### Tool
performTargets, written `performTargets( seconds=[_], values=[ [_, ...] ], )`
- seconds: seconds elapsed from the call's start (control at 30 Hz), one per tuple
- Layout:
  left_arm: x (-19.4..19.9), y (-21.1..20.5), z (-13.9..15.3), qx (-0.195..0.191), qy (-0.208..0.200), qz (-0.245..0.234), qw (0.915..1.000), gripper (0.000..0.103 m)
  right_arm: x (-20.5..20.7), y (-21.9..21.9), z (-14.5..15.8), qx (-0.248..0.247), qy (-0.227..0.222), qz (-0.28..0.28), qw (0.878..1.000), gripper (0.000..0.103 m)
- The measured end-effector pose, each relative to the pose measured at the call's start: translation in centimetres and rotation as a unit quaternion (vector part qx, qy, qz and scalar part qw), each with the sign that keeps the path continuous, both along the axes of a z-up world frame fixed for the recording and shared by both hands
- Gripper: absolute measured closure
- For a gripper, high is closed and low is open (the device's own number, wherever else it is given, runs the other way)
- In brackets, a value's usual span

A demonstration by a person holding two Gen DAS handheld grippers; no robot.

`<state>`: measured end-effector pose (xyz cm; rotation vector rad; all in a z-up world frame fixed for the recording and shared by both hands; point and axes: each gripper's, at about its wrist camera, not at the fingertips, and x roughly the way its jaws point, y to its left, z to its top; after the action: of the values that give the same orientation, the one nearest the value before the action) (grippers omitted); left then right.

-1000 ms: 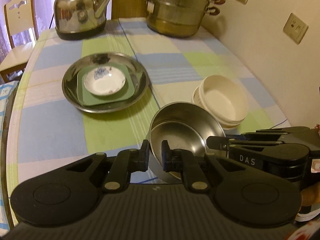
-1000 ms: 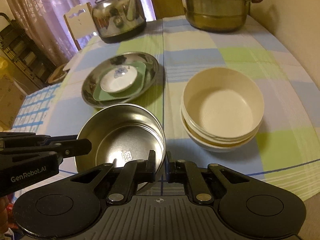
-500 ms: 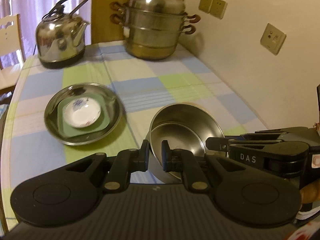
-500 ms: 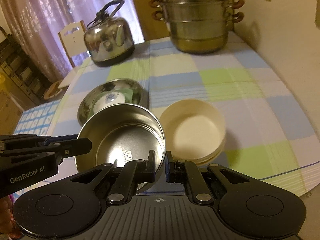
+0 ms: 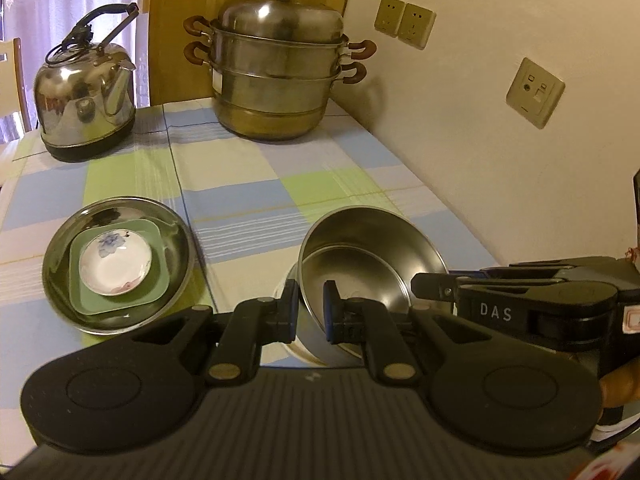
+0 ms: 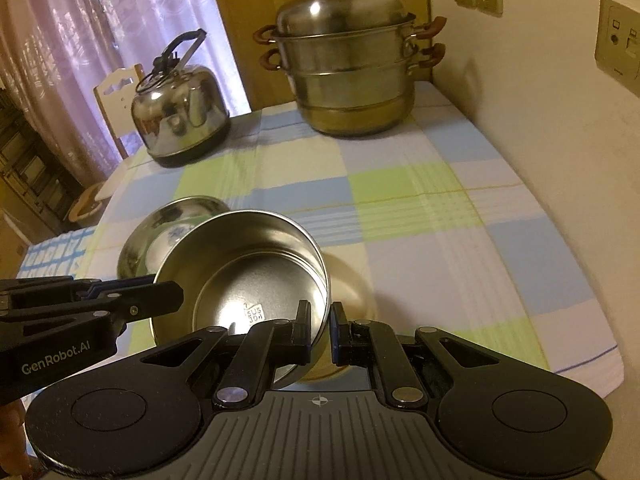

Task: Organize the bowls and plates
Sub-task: 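Lift the steel bowl and lower it into the cream bowl stack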

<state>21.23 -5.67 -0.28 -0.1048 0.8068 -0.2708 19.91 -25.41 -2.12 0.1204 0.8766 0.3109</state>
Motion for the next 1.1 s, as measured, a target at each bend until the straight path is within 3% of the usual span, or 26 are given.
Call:
performTargets(
  seconds=[1.1],
  values=[
    [2.5,-2.3,-2.8,0.008,0.042,0.049,0.9979,0.092,4.4,-1.8,-3.1,0.002,0.023,0.045,0.999,0.094]
  ],
)
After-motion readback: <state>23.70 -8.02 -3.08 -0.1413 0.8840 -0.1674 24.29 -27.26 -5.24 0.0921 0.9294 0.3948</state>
